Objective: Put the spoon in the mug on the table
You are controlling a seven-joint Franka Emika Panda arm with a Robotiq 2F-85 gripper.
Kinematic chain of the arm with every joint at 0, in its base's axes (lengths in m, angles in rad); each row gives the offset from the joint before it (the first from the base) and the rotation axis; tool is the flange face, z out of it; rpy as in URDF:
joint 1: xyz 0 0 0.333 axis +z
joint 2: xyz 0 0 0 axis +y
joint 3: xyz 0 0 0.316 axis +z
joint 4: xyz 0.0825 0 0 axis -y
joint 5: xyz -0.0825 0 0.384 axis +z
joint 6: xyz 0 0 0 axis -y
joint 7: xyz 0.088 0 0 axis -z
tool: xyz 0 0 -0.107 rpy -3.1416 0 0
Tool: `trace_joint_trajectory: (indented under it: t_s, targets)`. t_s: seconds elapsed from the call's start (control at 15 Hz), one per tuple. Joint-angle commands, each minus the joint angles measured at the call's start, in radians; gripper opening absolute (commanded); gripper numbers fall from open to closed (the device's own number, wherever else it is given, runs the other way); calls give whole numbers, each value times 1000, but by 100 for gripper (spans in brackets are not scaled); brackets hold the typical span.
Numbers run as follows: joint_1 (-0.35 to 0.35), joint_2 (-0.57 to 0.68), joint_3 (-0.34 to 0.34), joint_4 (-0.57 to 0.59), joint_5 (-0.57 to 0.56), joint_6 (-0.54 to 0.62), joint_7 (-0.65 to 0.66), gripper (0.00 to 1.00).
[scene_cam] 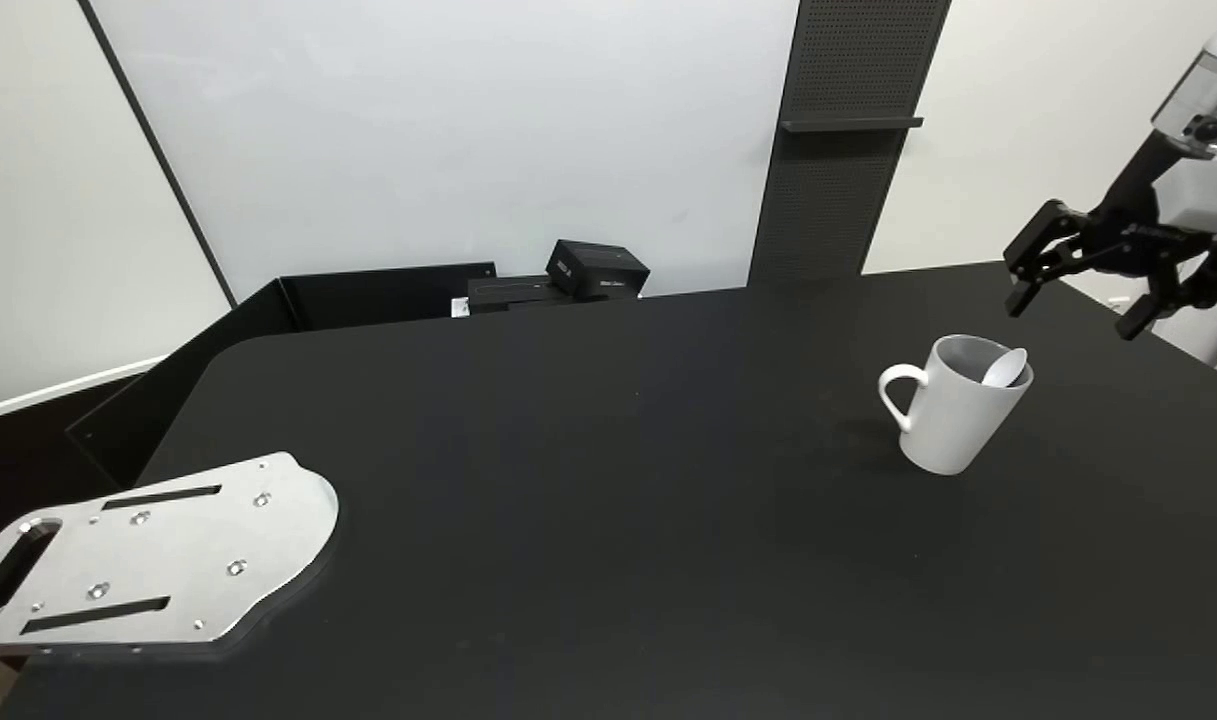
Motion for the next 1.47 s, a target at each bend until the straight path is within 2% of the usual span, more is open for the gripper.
trace_joint_trajectory:
  t_s: [0.0,0.67,0.73,0.87,1.4]
  targets:
    - [33,43,-35,65,-44,-24,33,100]
    - [66,92,-56,78,-46,-75,41,100]
    - [67,94,-56,77,-44,-76,40,75]
    - [76,98,-63,76,-54,-70,47,68]
    - [117,93,-87,69,-115,-54,82,11]
